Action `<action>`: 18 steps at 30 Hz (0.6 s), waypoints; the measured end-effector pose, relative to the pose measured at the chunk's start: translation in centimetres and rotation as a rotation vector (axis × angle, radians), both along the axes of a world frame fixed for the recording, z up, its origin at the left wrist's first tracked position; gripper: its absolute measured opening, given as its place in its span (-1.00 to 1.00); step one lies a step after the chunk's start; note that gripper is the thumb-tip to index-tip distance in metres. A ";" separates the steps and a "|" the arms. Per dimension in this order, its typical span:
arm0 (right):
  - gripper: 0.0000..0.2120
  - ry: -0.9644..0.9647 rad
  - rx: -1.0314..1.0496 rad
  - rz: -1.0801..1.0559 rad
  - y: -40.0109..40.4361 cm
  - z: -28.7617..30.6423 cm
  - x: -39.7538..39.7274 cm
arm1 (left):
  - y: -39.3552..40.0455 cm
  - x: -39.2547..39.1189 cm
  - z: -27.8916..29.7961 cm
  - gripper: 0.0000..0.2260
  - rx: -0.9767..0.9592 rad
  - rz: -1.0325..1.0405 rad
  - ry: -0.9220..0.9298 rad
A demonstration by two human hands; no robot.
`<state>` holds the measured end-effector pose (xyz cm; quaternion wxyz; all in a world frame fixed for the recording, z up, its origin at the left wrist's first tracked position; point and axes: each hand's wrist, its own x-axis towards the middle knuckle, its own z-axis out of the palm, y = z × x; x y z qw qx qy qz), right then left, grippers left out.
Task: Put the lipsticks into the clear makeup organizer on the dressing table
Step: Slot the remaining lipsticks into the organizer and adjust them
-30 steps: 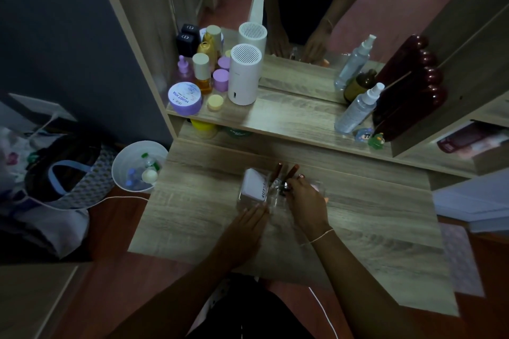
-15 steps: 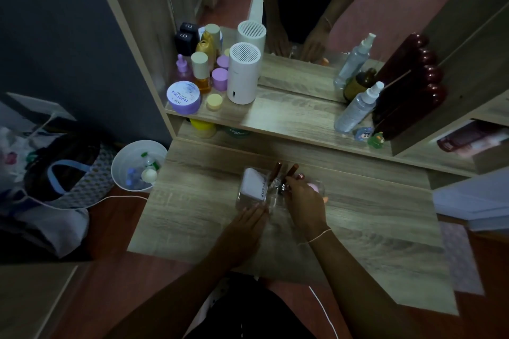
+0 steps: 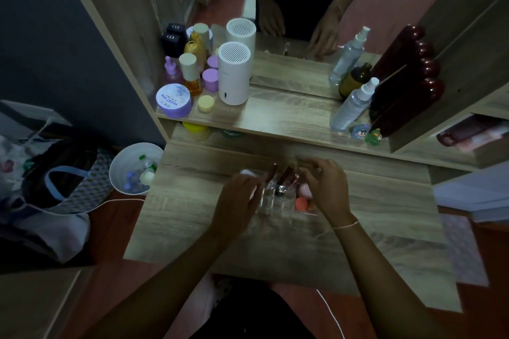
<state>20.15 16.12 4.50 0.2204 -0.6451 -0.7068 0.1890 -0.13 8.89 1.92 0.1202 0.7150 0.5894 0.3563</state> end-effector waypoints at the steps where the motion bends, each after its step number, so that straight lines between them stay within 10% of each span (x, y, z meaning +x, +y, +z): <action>1: -0.71 -0.031 -0.057 0.003 0.5 -0.2 0.0 | 1.3 0.2 0.8 -0.74 -0.022 0.027 -0.040; 18: -0.82 -0.010 -0.125 0.176 1.8 -1.8 -2.3 | 7.5 1.4 0.1 -0.80 -0.327 -0.031 0.054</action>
